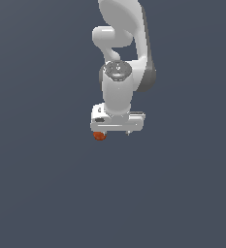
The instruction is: Pick up the object and move it to a goal position.
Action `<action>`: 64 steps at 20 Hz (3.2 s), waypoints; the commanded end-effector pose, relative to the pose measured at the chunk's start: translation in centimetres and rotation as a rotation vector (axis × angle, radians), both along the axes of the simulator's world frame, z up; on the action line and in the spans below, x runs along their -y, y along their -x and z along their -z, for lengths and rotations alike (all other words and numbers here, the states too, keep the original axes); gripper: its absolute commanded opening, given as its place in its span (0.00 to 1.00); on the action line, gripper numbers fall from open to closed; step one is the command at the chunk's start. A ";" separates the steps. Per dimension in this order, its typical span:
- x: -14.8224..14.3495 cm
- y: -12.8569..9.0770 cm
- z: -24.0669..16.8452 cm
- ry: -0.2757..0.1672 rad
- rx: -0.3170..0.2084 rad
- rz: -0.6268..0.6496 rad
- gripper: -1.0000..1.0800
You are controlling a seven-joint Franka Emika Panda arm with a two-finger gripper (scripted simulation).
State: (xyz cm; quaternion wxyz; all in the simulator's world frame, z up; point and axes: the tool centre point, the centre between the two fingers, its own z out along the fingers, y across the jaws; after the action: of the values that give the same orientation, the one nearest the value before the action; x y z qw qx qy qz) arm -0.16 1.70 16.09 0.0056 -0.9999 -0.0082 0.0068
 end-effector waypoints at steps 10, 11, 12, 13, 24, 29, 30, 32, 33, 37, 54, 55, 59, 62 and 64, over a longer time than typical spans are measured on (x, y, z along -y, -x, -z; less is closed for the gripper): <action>2.3 -0.7 -1.4 -0.004 0.026 0.013 0.96; 2.4 -0.8 -1.5 -0.004 0.027 0.013 0.96; 2.4 -0.8 -1.5 -0.004 0.027 0.013 0.96; 2.3 -0.8 -1.5 -0.004 0.027 0.013 0.96; 4.3 1.6 1.1 0.001 0.022 0.045 0.96; 6.2 4.1 3.4 0.005 0.019 0.077 0.96; 6.5 4.6 3.8 0.006 0.018 0.084 0.96; 7.1 5.6 4.6 0.008 0.016 0.095 0.96; 7.4 6.0 4.9 0.009 0.016 0.100 0.96; 8.1 7.4 5.9 0.011 0.014 0.115 0.96; 8.5 8.2 9.5 0.012 0.013 0.123 0.96; 8.5 8.2 10.0 0.012 0.013 0.123 0.96; 8.5 8.2 11.1 0.012 0.013 0.124 0.96; 8.5 8.2 11.4 0.012 0.013 0.124 0.96; 8.5 8.2 11.4 0.012 0.013 0.124 0.00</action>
State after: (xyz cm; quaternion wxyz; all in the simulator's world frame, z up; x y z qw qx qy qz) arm -8.36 -6.83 4.80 0.0000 -0.9986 0.0535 0.0001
